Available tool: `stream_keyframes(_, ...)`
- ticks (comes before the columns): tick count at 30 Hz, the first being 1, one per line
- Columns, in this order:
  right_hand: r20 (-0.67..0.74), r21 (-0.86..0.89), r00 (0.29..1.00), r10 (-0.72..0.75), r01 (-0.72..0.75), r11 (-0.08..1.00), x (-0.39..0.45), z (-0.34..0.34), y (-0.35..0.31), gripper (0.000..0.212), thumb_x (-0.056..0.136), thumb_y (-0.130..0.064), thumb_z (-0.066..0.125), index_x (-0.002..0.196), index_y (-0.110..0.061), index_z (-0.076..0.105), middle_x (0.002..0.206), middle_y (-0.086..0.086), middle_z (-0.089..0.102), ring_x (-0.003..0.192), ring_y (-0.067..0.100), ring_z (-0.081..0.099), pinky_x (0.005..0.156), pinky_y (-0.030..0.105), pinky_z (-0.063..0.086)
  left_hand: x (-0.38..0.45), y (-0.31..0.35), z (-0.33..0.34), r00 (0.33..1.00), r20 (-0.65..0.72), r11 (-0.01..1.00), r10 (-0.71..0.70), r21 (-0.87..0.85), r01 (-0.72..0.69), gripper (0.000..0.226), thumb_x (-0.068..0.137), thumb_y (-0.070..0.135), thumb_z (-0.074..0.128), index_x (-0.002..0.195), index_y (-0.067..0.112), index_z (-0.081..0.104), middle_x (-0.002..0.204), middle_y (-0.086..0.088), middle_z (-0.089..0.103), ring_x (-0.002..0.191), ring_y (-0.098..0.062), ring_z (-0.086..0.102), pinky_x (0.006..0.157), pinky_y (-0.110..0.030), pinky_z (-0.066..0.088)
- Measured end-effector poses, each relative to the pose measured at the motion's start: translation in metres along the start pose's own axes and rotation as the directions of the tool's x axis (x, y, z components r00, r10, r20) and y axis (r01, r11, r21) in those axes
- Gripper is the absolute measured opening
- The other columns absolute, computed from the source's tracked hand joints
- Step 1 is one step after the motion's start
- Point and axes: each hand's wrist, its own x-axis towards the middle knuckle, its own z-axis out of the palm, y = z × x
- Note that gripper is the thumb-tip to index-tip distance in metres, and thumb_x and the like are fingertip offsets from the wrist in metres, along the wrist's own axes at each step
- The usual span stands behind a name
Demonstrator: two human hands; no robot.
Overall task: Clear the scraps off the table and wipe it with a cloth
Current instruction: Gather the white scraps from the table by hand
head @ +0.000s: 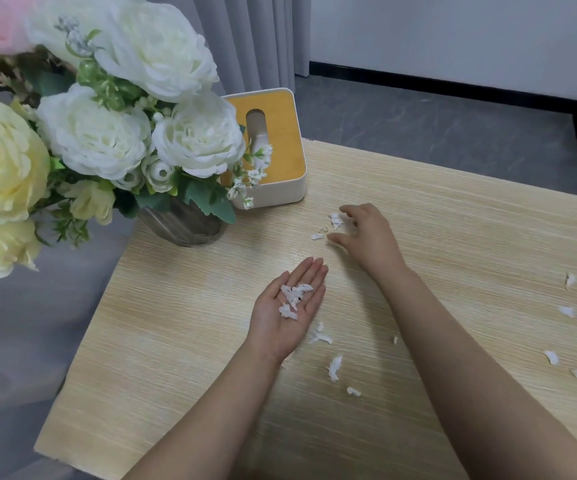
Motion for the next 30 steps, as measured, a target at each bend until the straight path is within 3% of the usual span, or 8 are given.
stream_keyframes(2,0.046,-0.062,0.999,-0.006,0.009,0.998,0.004,0.011,-0.003,0.068,0.075,-0.031,0.076,0.133,-0.009,0.048,0.125,0.011,0.047,0.119,0.026,0.042,0.096,0.029,0.033,0.000,0.001,-0.001,1.000,0.000,1.000,0.012,0.006,-0.012,0.039,0.087,0.018,0.043,0.111,-0.003,0.066,0.129,-0.016,0.059,0.120,-0.027,0.055,0.103,-0.045,0.038)
stream_keyframes(4,0.027,-0.137,0.999,-0.021,0.025,0.990,0.005,0.021,-0.004,0.068,0.076,-0.034,0.075,0.132,-0.008,0.047,0.124,0.011,0.046,0.118,0.027,0.039,0.095,0.030,0.032,0.000,0.002,-0.002,1.000,-0.001,1.000,0.016,0.007,-0.016,0.039,0.087,0.019,0.043,0.110,-0.003,0.067,0.129,-0.015,0.059,0.120,-0.027,0.055,0.102,-0.045,0.039)
stream_keyframes(12,-0.085,-0.111,0.988,-0.129,0.119,0.987,-0.008,0.043,-0.010,0.022,0.088,-0.015,0.062,0.106,-0.004,0.067,0.104,0.009,0.060,0.104,0.025,0.050,0.076,0.034,0.042,-0.005,0.005,-0.007,0.999,-0.020,1.000,0.030,0.009,-0.029,0.040,0.089,0.019,0.041,0.109,-0.002,0.068,0.128,-0.015,0.060,0.119,-0.026,0.056,0.098,-0.043,0.043)
stream_keyframes(18,-0.053,-0.160,0.974,-0.219,0.208,0.965,-0.014,0.045,-0.010,0.019,0.092,-0.012,0.056,0.102,-0.005,0.071,0.099,0.009,0.064,0.095,0.026,0.058,0.072,0.033,0.045,-0.015,0.005,-0.012,0.999,-0.023,0.999,0.040,0.001,-0.040,0.039,0.086,0.018,0.043,0.108,-0.003,0.068,0.127,-0.015,0.060,0.120,-0.026,0.055,0.097,-0.044,0.043)
stream_keyframes(22,-0.068,0.003,0.990,-0.121,0.121,0.993,-0.028,0.030,-0.015,0.020,0.089,-0.014,0.060,0.104,-0.008,0.071,0.102,0.007,0.068,0.096,0.021,0.061,0.081,0.024,0.040,-0.025,0.005,-0.014,0.998,-0.029,0.999,0.052,0.001,-0.052,0.040,0.086,0.017,0.044,0.114,-0.002,0.065,0.126,-0.015,0.061,0.119,-0.026,0.056,0.097,-0.044,0.043)
stream_keyframes(26,-0.149,0.256,0.989,-0.011,0.049,0.965,-0.059,0.005,-0.029,0.007,0.084,-0.013,0.066,0.091,-0.013,0.070,0.081,-0.003,0.068,0.078,0.008,0.061,0.073,0.013,0.042,-0.034,-0.001,-0.015,0.997,-0.043,0.998,0.057,0.014,-0.056,0.038,0.093,0.018,0.037,0.119,-0.001,0.059,0.127,-0.015,0.060,0.120,-0.025,0.056,0.103,-0.039,0.041)
stream_keyframes(30,-0.088,0.421,0.996,-0.012,0.048,0.906,-0.109,-0.013,-0.054,0.007,0.081,-0.009,0.069,0.082,-0.016,0.069,0.072,-0.015,0.063,0.069,-0.004,0.058,0.068,0.004,0.041,-0.045,-0.012,-0.011,0.998,-0.043,0.999,0.048,0.016,-0.047,0.038,0.089,0.017,0.041,0.111,-0.003,0.066,0.121,-0.017,0.063,0.111,-0.027,0.062,0.097,-0.041,0.046)
